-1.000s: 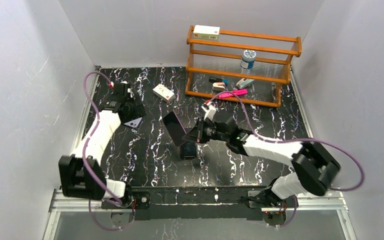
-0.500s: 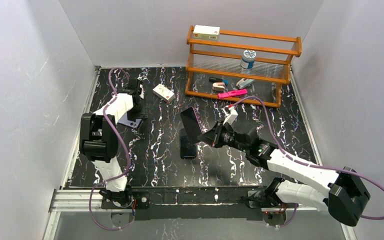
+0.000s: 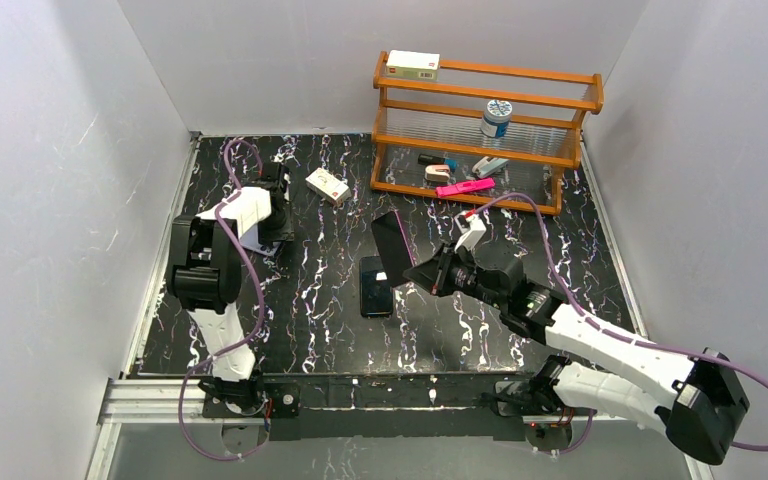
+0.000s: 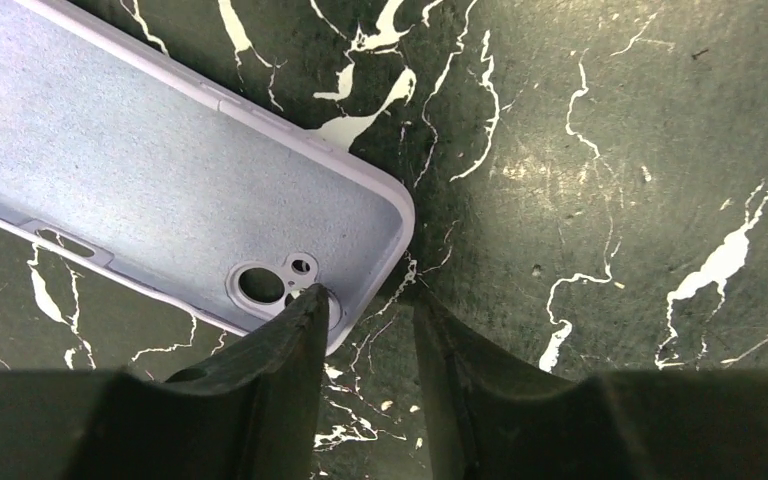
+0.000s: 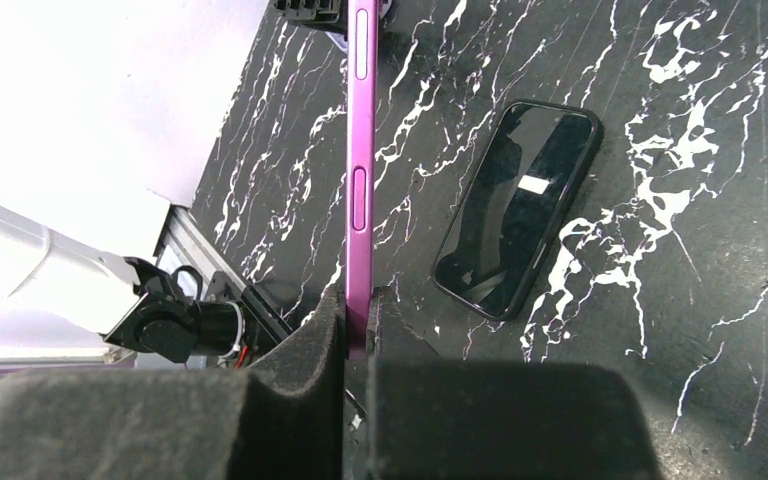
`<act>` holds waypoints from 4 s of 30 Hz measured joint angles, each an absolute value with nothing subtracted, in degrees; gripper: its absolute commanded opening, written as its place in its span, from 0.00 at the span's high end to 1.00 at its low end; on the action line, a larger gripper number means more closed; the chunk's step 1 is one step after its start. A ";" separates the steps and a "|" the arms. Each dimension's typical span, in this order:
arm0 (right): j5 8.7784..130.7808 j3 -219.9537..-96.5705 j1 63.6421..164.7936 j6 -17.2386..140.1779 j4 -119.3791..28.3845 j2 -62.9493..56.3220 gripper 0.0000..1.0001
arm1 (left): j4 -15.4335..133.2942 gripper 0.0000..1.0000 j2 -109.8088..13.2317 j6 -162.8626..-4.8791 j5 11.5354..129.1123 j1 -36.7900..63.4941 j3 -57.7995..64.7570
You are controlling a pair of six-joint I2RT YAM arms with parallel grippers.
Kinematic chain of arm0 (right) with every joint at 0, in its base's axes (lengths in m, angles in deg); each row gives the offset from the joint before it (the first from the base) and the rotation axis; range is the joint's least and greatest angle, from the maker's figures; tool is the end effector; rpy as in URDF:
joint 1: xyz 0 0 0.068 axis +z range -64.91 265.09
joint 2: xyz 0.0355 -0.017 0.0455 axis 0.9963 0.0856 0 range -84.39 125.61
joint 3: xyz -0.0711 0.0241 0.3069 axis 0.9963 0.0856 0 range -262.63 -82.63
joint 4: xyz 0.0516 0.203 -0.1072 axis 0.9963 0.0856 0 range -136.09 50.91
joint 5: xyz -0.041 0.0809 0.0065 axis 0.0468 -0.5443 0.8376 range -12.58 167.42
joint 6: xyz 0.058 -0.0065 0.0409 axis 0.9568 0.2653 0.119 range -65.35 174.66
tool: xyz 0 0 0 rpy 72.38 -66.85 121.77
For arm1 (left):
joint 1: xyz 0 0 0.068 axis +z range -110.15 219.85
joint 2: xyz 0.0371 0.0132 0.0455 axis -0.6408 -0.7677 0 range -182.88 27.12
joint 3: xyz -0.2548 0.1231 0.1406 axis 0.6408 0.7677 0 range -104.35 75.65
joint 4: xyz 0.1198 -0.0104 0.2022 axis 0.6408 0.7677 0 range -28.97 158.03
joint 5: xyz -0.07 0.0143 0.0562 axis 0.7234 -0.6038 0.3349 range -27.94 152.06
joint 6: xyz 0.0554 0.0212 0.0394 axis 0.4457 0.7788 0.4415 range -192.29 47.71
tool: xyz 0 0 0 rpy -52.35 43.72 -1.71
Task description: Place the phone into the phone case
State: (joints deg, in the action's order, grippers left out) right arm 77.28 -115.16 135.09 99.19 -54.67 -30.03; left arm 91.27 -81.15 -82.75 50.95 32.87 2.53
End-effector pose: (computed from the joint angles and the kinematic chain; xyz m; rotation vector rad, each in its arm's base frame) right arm 0.1240 0.1480 0.3088 -0.0955 1.9622 1.1444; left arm 0.3818 -0.0353 0.2110 -0.1383 2.6807 0.1694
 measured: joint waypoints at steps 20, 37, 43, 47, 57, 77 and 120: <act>80.60 -114.59 135.07 98.07 -52.20 -32.91 0.99 | 89.48 1.00 -71.97 -100.83 64.94 32.80 13.52; 79.90 -114.62 135.07 99.30 -52.55 -30.35 0.99 | 67.91 1.00 -51.84 -144.04 73.90 32.39 33.15; 79.90 -114.62 135.07 99.76 -52.57 -30.35 0.99 | 62.73 1.00 -48.76 -157.06 71.14 30.35 39.44; 79.70 -114.62 135.09 100.11 -52.66 -29.98 0.99 | 60.06 0.74 -48.85 -162.77 69.20 29.04 40.25; 79.57 -114.62 135.09 100.61 -52.60 -29.26 0.99 | 60.43 0.30 -52.98 -155.34 68.85 28.80 32.03; 78.70 -114.62 135.07 101.26 -52.64 -27.69 0.99 | 90.95 0.44 -64.01 -92.67 58.31 30.07 13.63; 72.86 -117.83 135.09 107.01 -56.16 -17.11 0.99 | 84.45 0.55 -54.05 -107.23 83.27 32.65 27.81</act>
